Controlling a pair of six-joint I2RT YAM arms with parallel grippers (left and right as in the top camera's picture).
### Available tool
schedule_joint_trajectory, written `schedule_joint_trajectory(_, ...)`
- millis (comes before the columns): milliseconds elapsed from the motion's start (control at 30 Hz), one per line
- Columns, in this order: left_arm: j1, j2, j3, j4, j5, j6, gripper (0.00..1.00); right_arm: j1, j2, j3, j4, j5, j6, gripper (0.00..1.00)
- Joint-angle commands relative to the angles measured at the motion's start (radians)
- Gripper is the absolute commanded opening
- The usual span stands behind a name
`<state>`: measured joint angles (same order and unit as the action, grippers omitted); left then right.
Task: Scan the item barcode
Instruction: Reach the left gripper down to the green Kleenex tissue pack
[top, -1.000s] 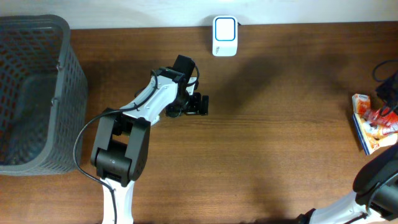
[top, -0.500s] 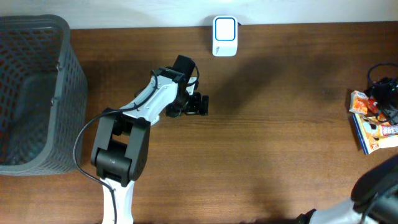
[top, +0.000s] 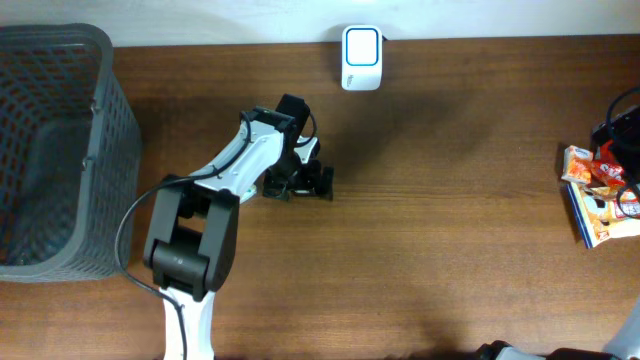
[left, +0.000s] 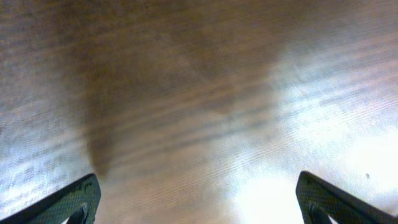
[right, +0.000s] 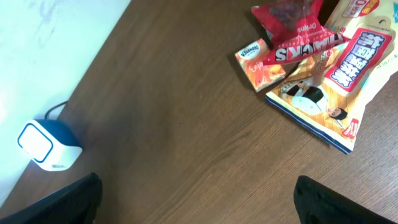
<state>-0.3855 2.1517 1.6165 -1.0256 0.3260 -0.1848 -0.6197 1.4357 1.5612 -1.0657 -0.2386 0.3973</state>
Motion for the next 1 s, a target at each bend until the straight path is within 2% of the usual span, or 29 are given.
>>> schedule_joint_trajectory(0, 0.002, -0.187, 0.024, -0.019, -0.024, 0.045, 0.99, -0.002, 0.016, 0.002, -0.001, -0.016, 0.004, 0.98)
schedule_joint_trajectory(233, 0.002, -0.447, 0.024, -0.118, -0.274, 0.040, 0.99, -0.002, 0.024, 0.002, -0.001, -0.016, 0.004, 0.98)
schedule_joint_trajectory(333, 0.002, -0.466, 0.023, -0.137, -0.358, 0.037, 0.99, -0.002, 0.024, 0.002, -0.001, -0.016, 0.004, 0.98)
schedule_joint_trajectory(433, 0.003, -0.463, -0.008, -0.163, -0.532, -0.082, 0.99, -0.002, 0.024, 0.002, -0.001, -0.016, 0.004, 0.99)
schedule_joint_trajectory(533, 0.004, -0.463, -0.062, -0.150, -0.650, -0.096, 0.99, -0.002, 0.024, 0.002, -0.001, -0.016, 0.004, 0.99)
schedule_joint_trajectory(767, 0.076, -0.463, -0.171, -0.074, -0.658, -0.116, 0.99, -0.002, 0.024, 0.002, -0.001, -0.016, 0.004, 0.98)
schedule_joint_trajectory(967, 0.175, -0.462, -0.266, 0.094, -0.531, -0.100, 0.99, -0.002, 0.024, 0.002, -0.001, -0.016, 0.004, 0.98)
